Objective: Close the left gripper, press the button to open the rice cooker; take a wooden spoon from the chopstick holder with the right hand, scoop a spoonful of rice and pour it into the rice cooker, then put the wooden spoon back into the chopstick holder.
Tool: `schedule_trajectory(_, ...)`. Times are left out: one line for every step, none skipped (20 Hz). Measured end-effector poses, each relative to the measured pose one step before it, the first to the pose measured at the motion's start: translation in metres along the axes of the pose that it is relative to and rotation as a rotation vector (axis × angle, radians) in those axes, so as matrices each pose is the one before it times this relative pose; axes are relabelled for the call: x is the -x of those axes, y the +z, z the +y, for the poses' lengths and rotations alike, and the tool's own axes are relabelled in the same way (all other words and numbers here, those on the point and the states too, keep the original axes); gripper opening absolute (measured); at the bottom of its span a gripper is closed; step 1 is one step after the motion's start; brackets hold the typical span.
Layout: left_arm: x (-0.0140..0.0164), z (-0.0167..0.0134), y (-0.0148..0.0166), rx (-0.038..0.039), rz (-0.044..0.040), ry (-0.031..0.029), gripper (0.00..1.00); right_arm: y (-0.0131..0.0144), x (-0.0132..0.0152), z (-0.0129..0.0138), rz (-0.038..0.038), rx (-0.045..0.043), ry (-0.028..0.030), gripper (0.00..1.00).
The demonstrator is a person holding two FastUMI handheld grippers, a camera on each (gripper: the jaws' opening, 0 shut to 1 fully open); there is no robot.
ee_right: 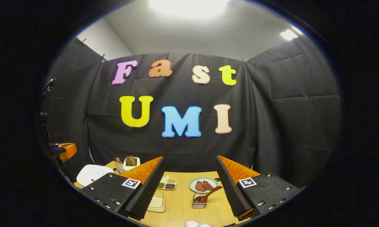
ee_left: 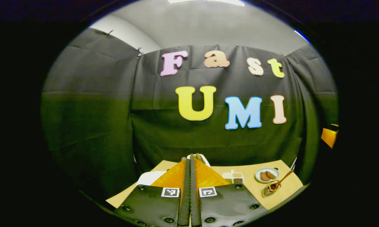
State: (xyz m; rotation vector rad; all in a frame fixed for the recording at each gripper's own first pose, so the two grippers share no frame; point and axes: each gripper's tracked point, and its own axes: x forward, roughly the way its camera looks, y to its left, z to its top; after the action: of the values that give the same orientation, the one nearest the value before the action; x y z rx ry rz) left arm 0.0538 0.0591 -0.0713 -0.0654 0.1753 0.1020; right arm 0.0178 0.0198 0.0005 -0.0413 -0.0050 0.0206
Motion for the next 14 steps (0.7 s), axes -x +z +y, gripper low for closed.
schedule_trajectory(-0.01283, 0.0099, -0.01168, 0.00545, 0.0214, 0.01393, 0.08, -0.00159, 0.00006, 0.00337, 0.006, 0.01104, -0.00039, 0.97)
schedule_trajectory(-0.01246, 0.01018, -0.0112, -0.00412, 0.02459, 0.0129, 0.09, -0.00175, -0.00062, 0.00362, 0.00625, 0.01053, -0.00014, 0.97)
schedule_trajectory(-0.01295, 0.01025, -0.01268, -0.00195, 0.0234, 0.01888, 0.07, -0.00072, -0.00041, 0.00229, 0.00444, 0.01032, -0.00139, 0.97)
schedule_trajectory(-0.01173, 0.00965, -0.0142, 0.00181, 0.03, 0.01393, 0.07, -0.00219, -0.00067, 0.00292, 0.00609, 0.00801, -0.00336, 0.97)
schedule_trajectory(-0.01312, 0.008, -0.01517, 0.0083, 0.03036, 0.01033, 0.08, -0.00205, -0.00039, 0.00296, 0.00831, 0.00648, -0.00189, 0.97)
schedule_trajectory(-0.01156, 0.00793, -0.01795, 0.00879, 0.03161, 0.00803, 0.08, -0.00307, -0.00042, 0.00271, 0.0107, 0.00482, -0.00089, 0.97)
schedule_trajectory(-0.01257, 0.00536, -0.01768, 0.00618, 0.04383, 0.00729, 0.1, -0.00335, -0.00066, 0.00251, 0.01075, 0.00541, -0.00137, 0.97)
schedule_trajectory(-0.01172, 0.00419, -0.01566, 0.0051, 0.03083, 0.00808, 0.09, -0.0027, 0.00023, 0.00135, 0.01106, 0.00695, -0.00324, 0.97)
schedule_trajectory(-0.01101, 0.00532, -0.01426, 0.00264, 0.03242, 0.01142, 0.08, -0.00309, -0.00022, 0.00189, 0.01036, 0.00444, -0.00207, 0.97)
schedule_trajectory(-0.01101, 0.00284, -0.01095, -0.00678, 0.02307, 0.00758, 0.08, -0.0026, -0.00065, 0.00151, 0.0083, 0.00594, -0.0027, 0.97)
schedule_trajectory(-0.01139, 0.00511, -0.01013, -0.01173, 0.02197, 0.01594, 0.08, -0.00205, -0.00138, 0.00105, 0.00863, 0.00799, -0.00307, 0.97)
schedule_trajectory(-0.00594, 0.00337, -0.01364, -0.00165, 0.02702, 0.00465, 0.09, -0.00373, -0.00021, 0.0018, 0.01208, 0.00528, 0.00081, 0.97)
schedule_trajectory(-0.00756, 0.00161, -0.0089, -0.00283, 0.02469, 0.00744, 0.08, -0.00174, -0.00034, 0.00255, 0.00704, 0.00502, 0.00168, 0.97)
schedule_trajectory(-0.0058, 0.0028, -0.00921, 0.00017, 0.02494, 0.00631, 0.09, -0.00172, -0.00044, 0.00183, 0.00732, 0.00368, 0.0013, 0.97)
